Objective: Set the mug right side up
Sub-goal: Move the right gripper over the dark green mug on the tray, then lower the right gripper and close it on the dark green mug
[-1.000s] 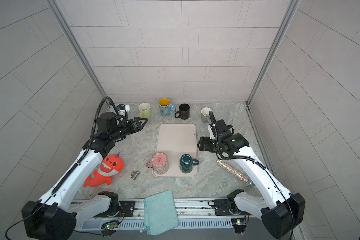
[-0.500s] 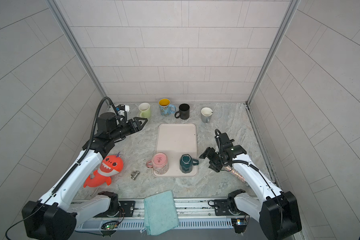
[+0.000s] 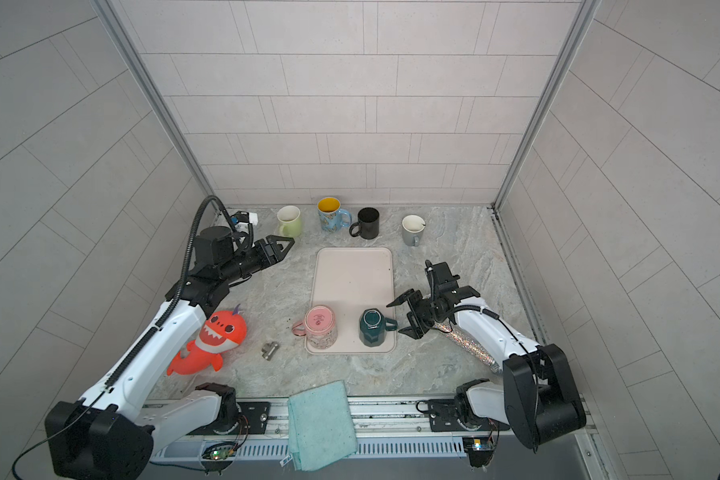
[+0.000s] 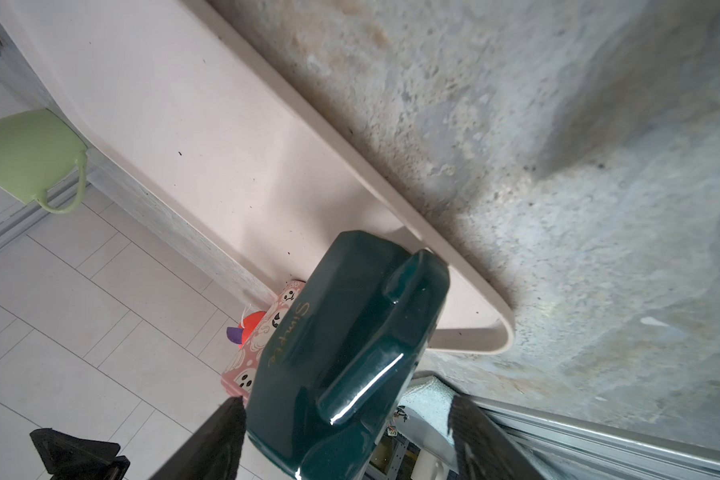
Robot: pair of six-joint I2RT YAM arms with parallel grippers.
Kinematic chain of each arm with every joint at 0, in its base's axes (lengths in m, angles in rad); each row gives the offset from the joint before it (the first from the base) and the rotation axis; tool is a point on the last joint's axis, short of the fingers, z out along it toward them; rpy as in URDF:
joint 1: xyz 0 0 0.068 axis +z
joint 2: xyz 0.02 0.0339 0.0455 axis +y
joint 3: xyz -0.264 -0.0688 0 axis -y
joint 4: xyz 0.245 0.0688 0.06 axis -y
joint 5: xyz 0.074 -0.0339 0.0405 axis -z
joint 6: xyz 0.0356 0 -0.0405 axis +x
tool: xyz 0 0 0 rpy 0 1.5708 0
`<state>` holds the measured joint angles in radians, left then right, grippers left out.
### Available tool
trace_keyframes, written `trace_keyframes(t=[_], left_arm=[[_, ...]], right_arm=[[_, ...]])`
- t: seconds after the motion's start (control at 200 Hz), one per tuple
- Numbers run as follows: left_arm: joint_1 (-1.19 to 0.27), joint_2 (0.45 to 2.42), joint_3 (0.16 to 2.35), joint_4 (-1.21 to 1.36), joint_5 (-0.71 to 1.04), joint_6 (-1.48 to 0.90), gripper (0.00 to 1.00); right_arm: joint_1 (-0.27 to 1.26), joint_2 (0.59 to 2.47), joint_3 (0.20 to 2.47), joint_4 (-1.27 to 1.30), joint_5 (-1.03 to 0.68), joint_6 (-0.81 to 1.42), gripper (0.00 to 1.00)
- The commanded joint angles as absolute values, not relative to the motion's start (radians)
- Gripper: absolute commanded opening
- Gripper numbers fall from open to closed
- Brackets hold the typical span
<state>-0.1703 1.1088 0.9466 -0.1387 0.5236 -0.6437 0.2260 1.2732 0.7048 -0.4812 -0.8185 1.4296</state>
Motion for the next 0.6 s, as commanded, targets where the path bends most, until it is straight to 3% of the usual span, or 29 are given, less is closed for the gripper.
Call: trace_keyframes(t=[0.0,0.595], left_arm=[[-0.161,1.108,0.935,-0.104,0.534,-0.663,0.63],[-0.140,1.116,0.917,-0.101,0.549,-0.674,0.63]], right_arm=[[0.222,1.295,0.727,-0.465,-0.841,1.487,0.77],[0.261,1.423,0.727,-0.383,-0.854,1.523,0.64]])
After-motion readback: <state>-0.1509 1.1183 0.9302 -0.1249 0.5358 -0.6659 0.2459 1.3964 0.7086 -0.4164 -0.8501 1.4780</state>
